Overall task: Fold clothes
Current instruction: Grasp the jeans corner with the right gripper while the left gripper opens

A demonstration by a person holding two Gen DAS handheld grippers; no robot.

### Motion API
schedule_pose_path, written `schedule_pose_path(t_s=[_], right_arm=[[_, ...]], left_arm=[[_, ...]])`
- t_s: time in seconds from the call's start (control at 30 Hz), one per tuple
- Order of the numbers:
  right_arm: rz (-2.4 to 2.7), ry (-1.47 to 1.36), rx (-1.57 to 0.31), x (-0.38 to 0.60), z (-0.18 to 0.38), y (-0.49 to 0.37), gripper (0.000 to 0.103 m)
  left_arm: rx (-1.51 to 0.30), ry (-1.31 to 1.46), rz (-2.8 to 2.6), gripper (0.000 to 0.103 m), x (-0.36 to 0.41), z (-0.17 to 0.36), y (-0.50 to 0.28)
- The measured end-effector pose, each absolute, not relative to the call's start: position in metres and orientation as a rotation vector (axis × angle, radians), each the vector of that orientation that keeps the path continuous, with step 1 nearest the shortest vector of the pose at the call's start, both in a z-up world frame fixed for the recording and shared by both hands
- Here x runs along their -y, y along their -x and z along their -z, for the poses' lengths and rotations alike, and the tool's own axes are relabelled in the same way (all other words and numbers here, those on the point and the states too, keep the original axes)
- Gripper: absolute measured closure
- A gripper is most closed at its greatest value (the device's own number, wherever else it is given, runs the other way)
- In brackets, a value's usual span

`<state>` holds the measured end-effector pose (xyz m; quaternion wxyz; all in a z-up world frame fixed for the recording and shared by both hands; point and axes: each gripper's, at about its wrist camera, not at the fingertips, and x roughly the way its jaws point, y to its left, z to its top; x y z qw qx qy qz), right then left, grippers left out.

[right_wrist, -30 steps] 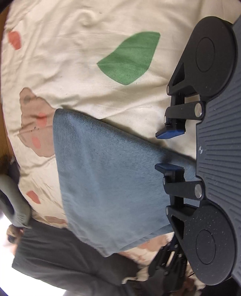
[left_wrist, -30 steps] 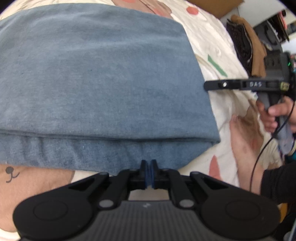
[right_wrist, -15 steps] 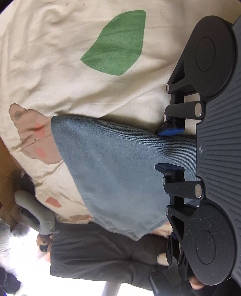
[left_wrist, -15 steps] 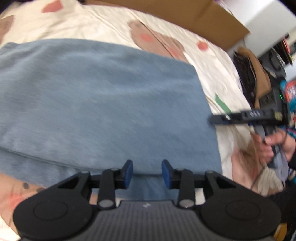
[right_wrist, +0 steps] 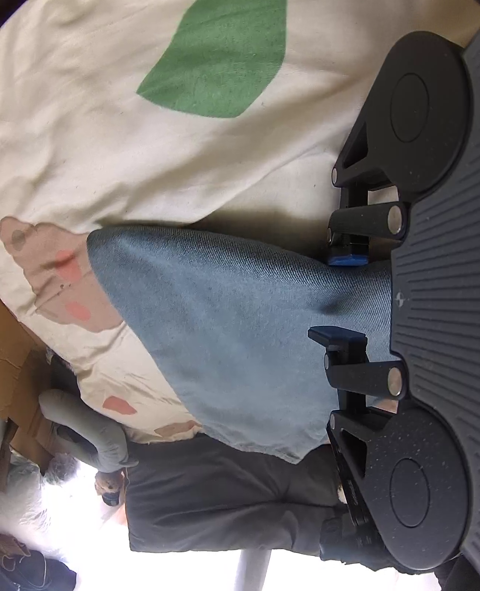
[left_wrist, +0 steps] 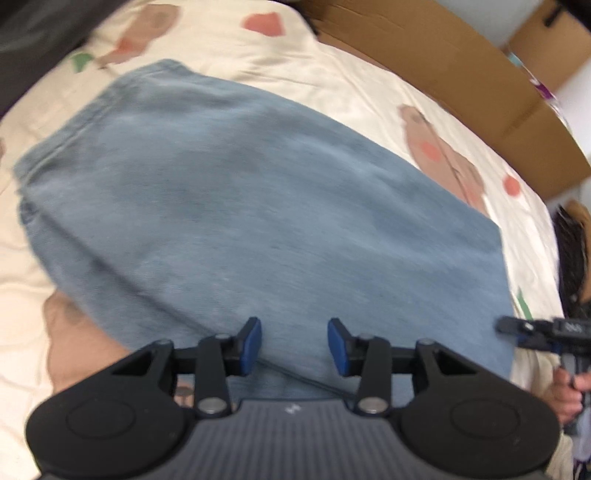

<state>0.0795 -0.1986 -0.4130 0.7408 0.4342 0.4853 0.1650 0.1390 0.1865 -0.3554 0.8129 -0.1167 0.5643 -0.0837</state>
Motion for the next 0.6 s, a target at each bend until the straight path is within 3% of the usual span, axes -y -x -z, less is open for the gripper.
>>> schedule_pose_path(t_s=[0.17, 0.37, 0.53, 0.6], right_arm=[[-0.404, -1.000, -1.014, 0.198, 0.400, -0.081, 0.070], [-0.404, -1.000, -1.053, 0.182, 0.421, -0.095, 0.070], [-0.395, -1.006, -1.089, 0.175, 0.437, -0.102, 0.089], [-0.394, -1.008, -1.093, 0.176, 0.439, -0.103, 0.090]], left_arm=[[-1.200, 0.240, 0.146, 0.054, -0.199, 0.357, -0.135], [-1.181, 0.247, 0.087, 0.048, -0.215, 0.353, -0.132], [-1.172, 0.267, 0.027, 0.048, -0.229, 0.351, -0.129], [-1.168, 0.267, 0.023, 0.048, -0.230, 0.351, -0.129]])
